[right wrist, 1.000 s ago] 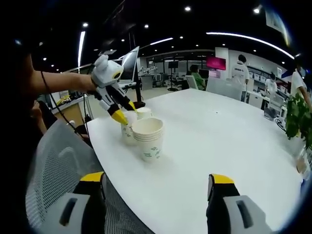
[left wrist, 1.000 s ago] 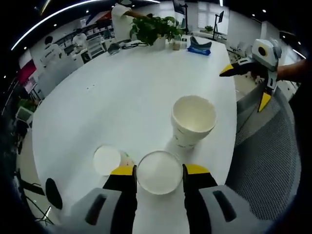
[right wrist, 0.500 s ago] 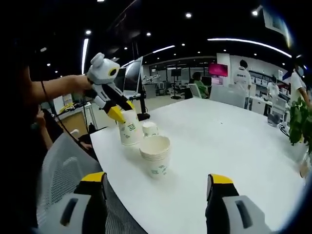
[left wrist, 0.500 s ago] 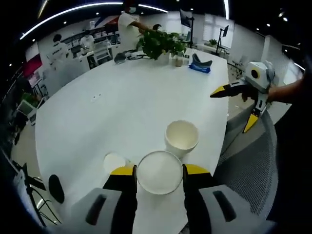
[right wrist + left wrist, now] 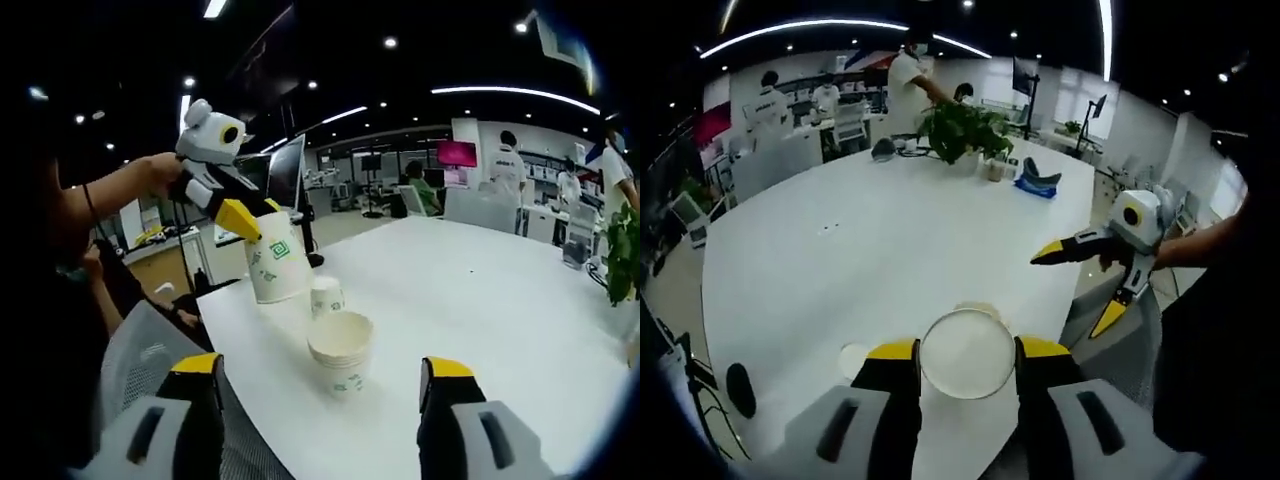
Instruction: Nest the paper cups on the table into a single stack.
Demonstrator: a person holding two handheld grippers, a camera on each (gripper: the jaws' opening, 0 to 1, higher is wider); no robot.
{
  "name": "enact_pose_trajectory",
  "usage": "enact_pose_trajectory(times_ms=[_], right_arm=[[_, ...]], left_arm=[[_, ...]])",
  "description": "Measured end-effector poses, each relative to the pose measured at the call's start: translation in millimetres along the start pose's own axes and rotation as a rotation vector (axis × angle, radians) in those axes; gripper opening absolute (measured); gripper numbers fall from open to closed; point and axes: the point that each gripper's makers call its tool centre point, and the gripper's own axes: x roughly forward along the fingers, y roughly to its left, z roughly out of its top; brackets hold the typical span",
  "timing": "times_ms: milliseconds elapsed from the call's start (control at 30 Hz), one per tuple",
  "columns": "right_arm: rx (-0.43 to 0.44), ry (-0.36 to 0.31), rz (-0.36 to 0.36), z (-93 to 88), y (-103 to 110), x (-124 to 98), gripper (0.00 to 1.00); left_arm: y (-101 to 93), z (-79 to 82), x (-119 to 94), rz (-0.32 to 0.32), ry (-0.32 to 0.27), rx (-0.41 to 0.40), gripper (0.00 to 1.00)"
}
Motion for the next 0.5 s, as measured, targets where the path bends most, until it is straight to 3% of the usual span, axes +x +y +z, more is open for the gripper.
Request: enact_pose_trajectory(times_ms=[167, 500], right_arm=[[0.012, -0.006, 0.038, 5.3, 11.4, 7.3, 0.76], [-0.011, -0.038, 0.122, 14.5, 31.8, 13.4, 0.61]], left_arm=[[-10.6, 10.3, 0.2, -0.030, -0.041, -0.006, 0.35], [-38.1, 14.5, 13.1, -0.111, -0.054, 0.027, 0.35]])
